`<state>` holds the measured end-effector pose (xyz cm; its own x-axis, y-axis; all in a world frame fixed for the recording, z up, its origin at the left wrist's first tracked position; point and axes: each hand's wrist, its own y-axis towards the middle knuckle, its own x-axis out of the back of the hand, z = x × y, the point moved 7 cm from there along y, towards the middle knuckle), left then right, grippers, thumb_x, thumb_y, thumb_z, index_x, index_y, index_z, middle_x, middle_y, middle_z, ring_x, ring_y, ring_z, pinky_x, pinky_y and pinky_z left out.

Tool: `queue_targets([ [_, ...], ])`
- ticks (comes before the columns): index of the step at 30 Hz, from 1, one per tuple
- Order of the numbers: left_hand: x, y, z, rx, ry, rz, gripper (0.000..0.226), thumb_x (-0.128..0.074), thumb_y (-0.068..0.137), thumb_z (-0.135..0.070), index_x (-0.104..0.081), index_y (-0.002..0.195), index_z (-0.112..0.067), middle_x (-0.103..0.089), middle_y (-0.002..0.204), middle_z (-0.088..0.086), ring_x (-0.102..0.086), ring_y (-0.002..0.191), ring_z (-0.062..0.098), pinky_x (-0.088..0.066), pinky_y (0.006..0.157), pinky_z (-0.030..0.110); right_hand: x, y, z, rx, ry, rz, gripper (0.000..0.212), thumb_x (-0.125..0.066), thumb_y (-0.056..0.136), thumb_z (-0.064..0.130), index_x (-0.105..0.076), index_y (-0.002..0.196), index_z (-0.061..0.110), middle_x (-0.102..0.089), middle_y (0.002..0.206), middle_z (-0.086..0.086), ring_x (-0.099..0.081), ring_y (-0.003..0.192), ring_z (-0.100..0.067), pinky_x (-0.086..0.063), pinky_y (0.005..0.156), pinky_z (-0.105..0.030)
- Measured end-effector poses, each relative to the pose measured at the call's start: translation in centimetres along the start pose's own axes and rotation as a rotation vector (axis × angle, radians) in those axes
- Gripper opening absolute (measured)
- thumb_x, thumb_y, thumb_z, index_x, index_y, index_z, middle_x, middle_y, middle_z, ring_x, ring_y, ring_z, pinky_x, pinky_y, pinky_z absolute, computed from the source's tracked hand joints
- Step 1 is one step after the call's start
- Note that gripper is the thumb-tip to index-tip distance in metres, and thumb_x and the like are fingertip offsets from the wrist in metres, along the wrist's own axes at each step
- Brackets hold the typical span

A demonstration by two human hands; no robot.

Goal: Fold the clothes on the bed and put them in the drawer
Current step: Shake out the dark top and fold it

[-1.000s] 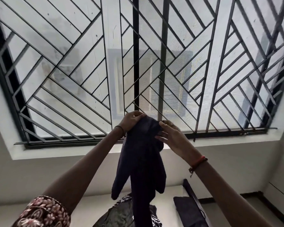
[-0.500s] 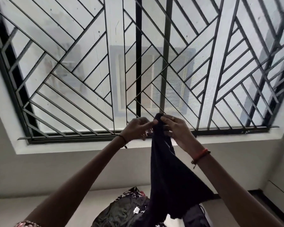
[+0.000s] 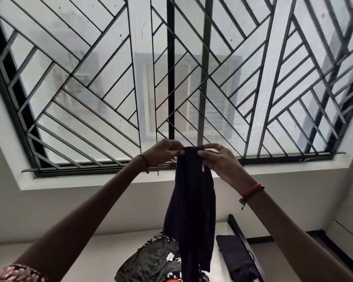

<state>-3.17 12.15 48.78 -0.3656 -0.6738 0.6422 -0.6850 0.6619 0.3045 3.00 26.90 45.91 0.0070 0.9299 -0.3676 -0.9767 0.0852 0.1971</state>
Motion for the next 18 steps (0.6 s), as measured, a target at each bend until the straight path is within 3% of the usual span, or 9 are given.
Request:
queue_targets([
  [2, -0.3, 0.2, -0.2, 0.047, 0.008, 0.013, 0.013, -0.054, 0.092, -0.003, -0.058, 0.084, -0.012, -0.056, 0.074, -0.003, -0.051, 0.067, 0.001, -0.042, 0.069, 0.017, 0.2, 0.3, -0.4, -0.005, 0.038, -0.029, 0.034, -0.065, 0.078, -0.007, -0.051, 0.107, 0.002, -0.066, 0.098, -0.018, -0.069, 0.080, -0.019, -0.056, 0.064, -0.024],
  [5, -0.9, 0.3, 0.1, 0.119, -0.021, 0.014, 0.017, -0.046, 0.095, -0.005, -0.054, 0.084, -0.015, -0.053, 0.078, -0.001, -0.048, 0.071, 0.007, -0.038, 0.064, 0.018, 0.0, 0.5, -1.0, -0.011, 0.013, 0.012, 0.041, -0.076, 0.062, 0.006, -0.062, 0.101, 0.002, -0.071, 0.088, -0.009, -0.069, 0.080, -0.017, -0.057, 0.069, -0.024],
  [8, -1.4, 0.1, 0.1, 0.144, -0.076, 0.017, 0.013, -0.043, 0.097, -0.011, -0.056, 0.096, -0.008, -0.055, 0.085, 0.003, -0.049, 0.076, 0.009, -0.039, 0.065, 0.019, -0.4, 0.5, -1.2, 0.006, -0.036, 0.025, 0.020, -0.067, 0.076, -0.002, -0.065, 0.095, 0.000, -0.072, 0.082, -0.007, -0.069, 0.078, -0.016, -0.056, 0.068, -0.022],
  [11, -1.5, 0.3, 0.0, 0.079, -0.012, 0.032, 0.032, -0.057, 0.092, -0.035, -0.061, 0.100, -0.004, -0.059, 0.085, 0.004, -0.053, 0.075, 0.009, -0.043, 0.066, 0.023, -0.9, 0.4, -0.9, 0.038, -0.103, 0.041, 0.012, -0.063, 0.083, -0.004, -0.066, 0.094, 0.001, -0.071, 0.082, -0.009, -0.068, 0.077, -0.018, -0.056, 0.068, -0.023],
  [14, -1.1, 0.6, -0.5, -0.035, 0.143, 0.044, 0.031, -0.072, 0.081, -0.028, -0.063, 0.095, -0.003, -0.063, 0.085, 0.012, -0.055, 0.078, 0.013, -0.047, 0.073, 0.034, -0.9, 0.6, -0.8, 0.058, -0.151, 0.024, 0.007, -0.063, 0.085, 0.000, -0.065, 0.090, 0.004, -0.069, 0.080, -0.010, -0.068, 0.071, -0.019, -0.058, 0.071, -0.026],
  [18, 0.3, 0.7, -1.4, -0.115, 0.246, 0.022, 0.019, -0.073, 0.081, -0.018, -0.070, 0.096, -0.008, -0.069, 0.090, 0.014, -0.061, 0.082, 0.018, -0.046, 0.079, 0.031, -0.8, 0.8, -1.2, 0.108, -0.144, -0.017, 0.008, -0.058, 0.092, 0.010, -0.052, 0.087, 0.010, -0.070, 0.081, -0.013, -0.069, 0.069, -0.020, -0.058, 0.068, -0.028],
])
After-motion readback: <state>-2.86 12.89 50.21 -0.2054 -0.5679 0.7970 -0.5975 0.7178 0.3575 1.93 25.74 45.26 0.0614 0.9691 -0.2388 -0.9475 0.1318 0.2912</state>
